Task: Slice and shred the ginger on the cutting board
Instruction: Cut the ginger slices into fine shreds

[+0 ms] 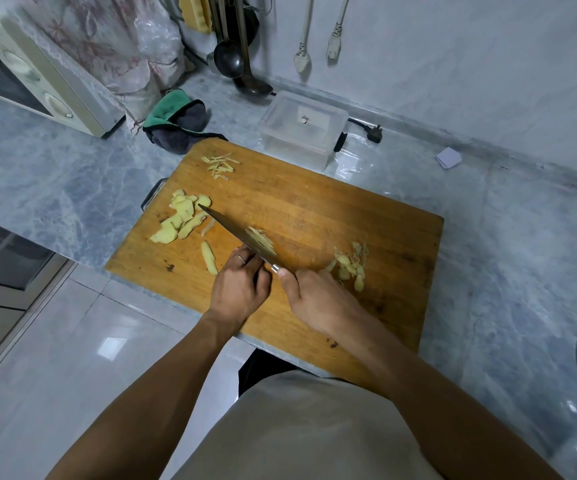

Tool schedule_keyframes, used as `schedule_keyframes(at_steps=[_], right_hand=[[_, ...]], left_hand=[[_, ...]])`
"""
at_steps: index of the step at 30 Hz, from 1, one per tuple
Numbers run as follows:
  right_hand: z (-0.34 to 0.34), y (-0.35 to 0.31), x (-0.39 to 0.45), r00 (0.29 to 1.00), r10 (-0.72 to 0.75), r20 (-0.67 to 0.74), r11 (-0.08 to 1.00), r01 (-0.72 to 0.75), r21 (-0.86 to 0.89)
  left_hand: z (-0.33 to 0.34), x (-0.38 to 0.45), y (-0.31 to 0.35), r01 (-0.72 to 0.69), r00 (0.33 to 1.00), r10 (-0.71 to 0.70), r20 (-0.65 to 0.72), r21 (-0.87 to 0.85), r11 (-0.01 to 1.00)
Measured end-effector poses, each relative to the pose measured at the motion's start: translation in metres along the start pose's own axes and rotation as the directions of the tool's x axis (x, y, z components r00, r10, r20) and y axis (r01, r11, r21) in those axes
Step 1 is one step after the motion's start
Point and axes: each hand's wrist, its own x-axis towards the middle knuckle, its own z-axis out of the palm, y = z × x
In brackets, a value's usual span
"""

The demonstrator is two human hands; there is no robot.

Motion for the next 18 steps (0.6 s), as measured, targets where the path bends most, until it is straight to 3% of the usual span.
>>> schedule_keyframes(at_steps=[18], right_hand=[[-0.0067,0.0001,-0.0011,1.0,-0.011,0.014,0.999,0.01,0.039]], left_hand=[[-0.002,0.0002,0.0012,0.021,1.0,-0.021,0.005,-0.026,0.999]])
